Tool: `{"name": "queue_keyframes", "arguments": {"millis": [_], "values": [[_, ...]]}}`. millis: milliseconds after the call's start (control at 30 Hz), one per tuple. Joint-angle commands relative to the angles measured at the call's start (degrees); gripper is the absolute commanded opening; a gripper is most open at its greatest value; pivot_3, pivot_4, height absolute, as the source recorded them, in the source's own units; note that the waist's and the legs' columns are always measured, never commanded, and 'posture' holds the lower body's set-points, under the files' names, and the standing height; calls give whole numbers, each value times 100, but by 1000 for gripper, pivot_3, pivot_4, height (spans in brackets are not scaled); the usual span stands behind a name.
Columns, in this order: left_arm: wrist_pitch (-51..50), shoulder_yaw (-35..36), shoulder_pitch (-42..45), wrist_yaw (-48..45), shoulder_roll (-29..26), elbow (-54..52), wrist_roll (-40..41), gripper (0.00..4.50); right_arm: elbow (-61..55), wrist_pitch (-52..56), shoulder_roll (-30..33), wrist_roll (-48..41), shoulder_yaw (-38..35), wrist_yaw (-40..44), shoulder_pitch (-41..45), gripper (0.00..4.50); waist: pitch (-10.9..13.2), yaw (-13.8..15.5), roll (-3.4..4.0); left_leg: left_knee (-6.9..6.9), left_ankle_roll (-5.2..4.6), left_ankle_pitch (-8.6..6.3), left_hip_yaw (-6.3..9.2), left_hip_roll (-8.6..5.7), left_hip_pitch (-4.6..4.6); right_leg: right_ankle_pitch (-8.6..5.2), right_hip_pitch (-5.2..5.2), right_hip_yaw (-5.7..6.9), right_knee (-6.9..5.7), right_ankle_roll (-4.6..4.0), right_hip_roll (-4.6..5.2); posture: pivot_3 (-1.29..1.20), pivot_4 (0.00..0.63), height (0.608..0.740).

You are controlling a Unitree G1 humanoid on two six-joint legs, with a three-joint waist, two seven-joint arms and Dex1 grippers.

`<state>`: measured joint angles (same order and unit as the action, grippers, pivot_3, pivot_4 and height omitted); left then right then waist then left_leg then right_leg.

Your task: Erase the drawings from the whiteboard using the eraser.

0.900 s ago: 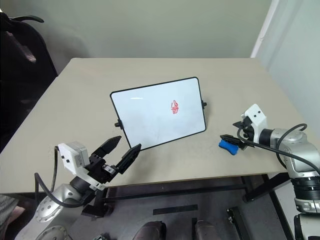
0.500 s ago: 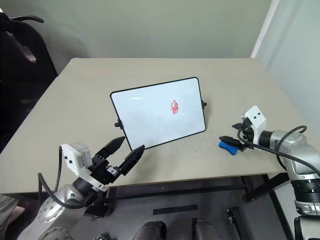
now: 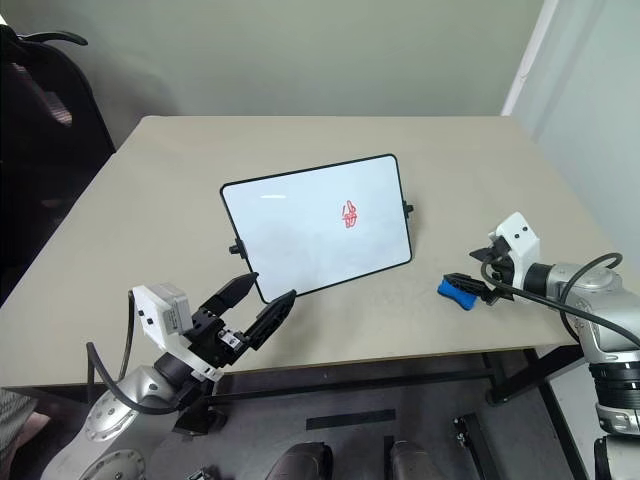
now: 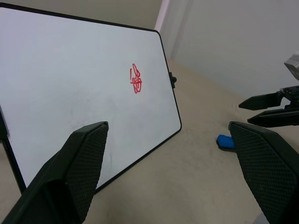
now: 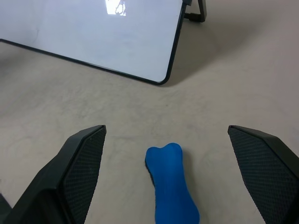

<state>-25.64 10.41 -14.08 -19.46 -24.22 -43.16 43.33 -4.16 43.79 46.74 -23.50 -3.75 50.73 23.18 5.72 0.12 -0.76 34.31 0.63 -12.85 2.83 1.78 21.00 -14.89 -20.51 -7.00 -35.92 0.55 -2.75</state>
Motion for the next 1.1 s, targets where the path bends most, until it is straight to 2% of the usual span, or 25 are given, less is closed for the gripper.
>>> {"name": "queue_keyframes", "arguments": {"millis": [33, 233, 467, 633, 900, 1000, 1100], "values": [[8, -6, -36, 36, 25, -153, 16, 4500, -120, 199, 183, -106, -151, 67, 98, 4441, 0, 0, 0, 0, 0, 0, 0, 0, 0, 0, 0, 0, 0, 0, 0, 0, 150, 727], [13, -26, -86, 43, 43, -177, 10, 4500, 395, 181, 437, 290, 521, 410, 408, 4441, 0, -1, 0, 0, 0, 0, -2, 0, -2, -1, 0, -2, 0, 0, 0, 0, 150, 727], [23, -49, -104, 72, 58, -212, 23, 4500, 1479, -285, 150, 722, 1169, 748, 1078, 4441, -1, -21, 2, 0, -1, 1, -3, 0, -4, 6, -4, -5, -2, 2, 0, 0, 150, 727], [45, -31, -163, 83, 58, -272, 23, 4500, 2319, -659, -34, 1069, 1467, 997, 1358, 4441, 0, 1, 2, -1, -3, 0, -1, 1, -2, 25, -13, -5, -2, -1, 0, 0, 150, 727], [94, 111, -399, 163, 65, -449, 28, 4500, 2909, -1060, -230, 1385, 1623, 1319, 1627, 4441, 0, 5, 6, -1, -6, -8, -3, 0, 2, 47, -4, -6, -2, -37, 1, 0, 150, 727], [113, 150, -488, 172, 61, -521, 38, 4500, 2984, -1106, -271, 1443, 1604, 1400, 1669, 3851, 0, 2, 6, -1, -6, -8, -3, 2, -3, 36, -4, -6, -2, -57, 1, 0, 150, 727], [112, 164, -547, 198, 59, -584, 56, 4500, 2953, -1106, -255, 1461, 1563, 1501, 1651, 2889, 1, 5, 8, 1, -6, -7, -3, 1, -2, 35, -4, -6, -1, -59, 1, 0, 150, 727]]}}
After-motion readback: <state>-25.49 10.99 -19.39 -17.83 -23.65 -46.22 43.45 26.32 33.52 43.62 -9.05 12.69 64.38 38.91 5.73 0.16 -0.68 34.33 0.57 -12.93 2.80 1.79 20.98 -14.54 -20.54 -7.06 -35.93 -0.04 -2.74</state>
